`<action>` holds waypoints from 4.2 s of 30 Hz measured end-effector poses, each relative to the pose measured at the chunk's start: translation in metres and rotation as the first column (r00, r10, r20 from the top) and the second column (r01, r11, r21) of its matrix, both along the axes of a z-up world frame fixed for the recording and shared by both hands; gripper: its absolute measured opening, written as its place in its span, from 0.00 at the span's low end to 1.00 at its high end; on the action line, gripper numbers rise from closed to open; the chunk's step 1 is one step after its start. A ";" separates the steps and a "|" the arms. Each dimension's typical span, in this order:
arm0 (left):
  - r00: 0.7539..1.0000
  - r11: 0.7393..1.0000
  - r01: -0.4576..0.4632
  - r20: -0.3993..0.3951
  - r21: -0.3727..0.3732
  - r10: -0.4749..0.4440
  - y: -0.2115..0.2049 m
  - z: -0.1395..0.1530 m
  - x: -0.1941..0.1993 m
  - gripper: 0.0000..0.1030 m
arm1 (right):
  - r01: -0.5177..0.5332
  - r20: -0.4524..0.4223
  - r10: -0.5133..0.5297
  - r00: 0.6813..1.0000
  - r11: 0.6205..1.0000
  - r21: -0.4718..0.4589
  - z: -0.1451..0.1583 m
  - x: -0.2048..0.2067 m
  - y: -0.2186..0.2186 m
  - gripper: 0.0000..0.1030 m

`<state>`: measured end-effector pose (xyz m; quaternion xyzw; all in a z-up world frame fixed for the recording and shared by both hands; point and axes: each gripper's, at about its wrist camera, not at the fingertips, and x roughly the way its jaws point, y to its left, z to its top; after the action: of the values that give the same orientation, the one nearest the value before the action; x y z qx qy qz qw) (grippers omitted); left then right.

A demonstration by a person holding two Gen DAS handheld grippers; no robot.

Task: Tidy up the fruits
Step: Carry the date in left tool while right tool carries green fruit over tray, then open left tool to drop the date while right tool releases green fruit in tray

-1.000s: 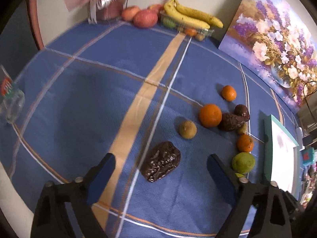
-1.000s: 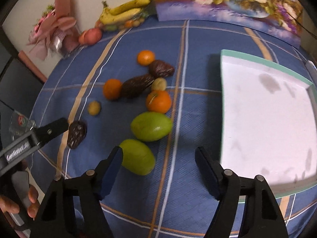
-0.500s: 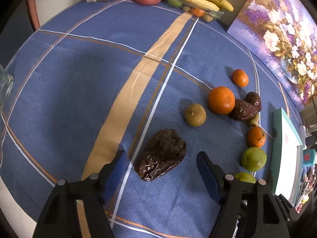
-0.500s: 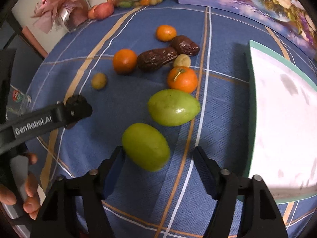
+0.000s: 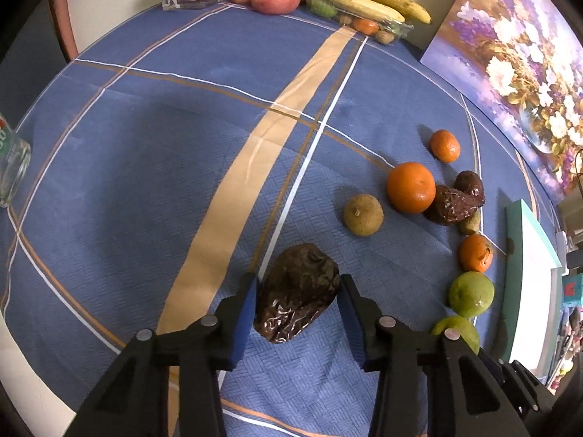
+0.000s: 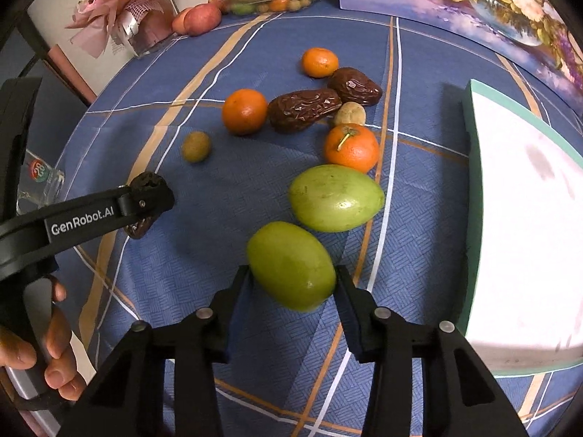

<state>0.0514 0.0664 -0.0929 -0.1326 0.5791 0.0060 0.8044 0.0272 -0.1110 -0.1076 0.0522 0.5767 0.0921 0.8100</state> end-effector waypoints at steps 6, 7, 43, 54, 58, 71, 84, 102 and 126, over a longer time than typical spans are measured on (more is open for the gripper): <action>1.000 1.000 0.009 0.010 -0.028 -0.008 -0.003 0.003 -0.004 0.42 | 0.022 0.009 -0.022 1.000 1.000 0.021 0.005 -0.002 -0.008 0.44; 1.000 1.000 0.012 0.017 -0.028 -0.011 -0.003 0.005 -0.005 0.42 | 0.028 0.010 -0.028 1.000 0.999 0.028 0.006 -0.002 -0.010 0.44; 0.953 0.978 0.205 0.232 -0.026 -0.194 -0.113 0.112 0.009 0.42 | 0.629 0.142 -0.633 0.761 0.774 0.075 0.065 -0.018 -0.218 0.44; 0.881 0.910 0.412 0.236 0.037 -0.409 -0.221 0.127 0.034 0.42 | 0.712 0.156 -0.711 0.686 0.699 0.057 0.064 -0.024 -0.272 0.44; 0.859 0.882 0.469 0.209 0.044 -0.467 -0.254 0.116 0.041 0.42 | 0.725 0.155 -0.723 0.673 0.686 0.057 0.060 -0.017 -0.285 0.44; 0.833 0.840 0.540 0.107 0.057 -0.543 -0.313 0.052 0.039 0.42 | 0.737 0.101 -0.734 0.671 0.676 0.016 0.029 0.000 -0.307 0.44; 0.837 0.838 0.542 0.046 0.060 -0.545 -0.314 0.023 0.033 0.42 | 0.737 0.052 -0.736 0.675 0.674 -0.036 0.009 -0.003 -0.308 0.44; 0.839 0.839 0.541 0.033 0.061 -0.544 -0.320 0.021 0.033 0.50 | 0.738 0.043 -0.737 0.675 0.673 -0.048 0.009 -0.004 -0.310 0.44; 0.917 0.923 0.369 0.121 0.107 -0.380 -0.273 0.066 0.045 0.85 | 0.721 0.129 -0.710 0.692 0.688 -0.082 0.046 -0.008 -0.304 0.66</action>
<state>0.0967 -0.2064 -0.0269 0.0138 0.5353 -0.1336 0.8339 0.0193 -0.4151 -0.0615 0.2177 0.4796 -0.2657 0.8075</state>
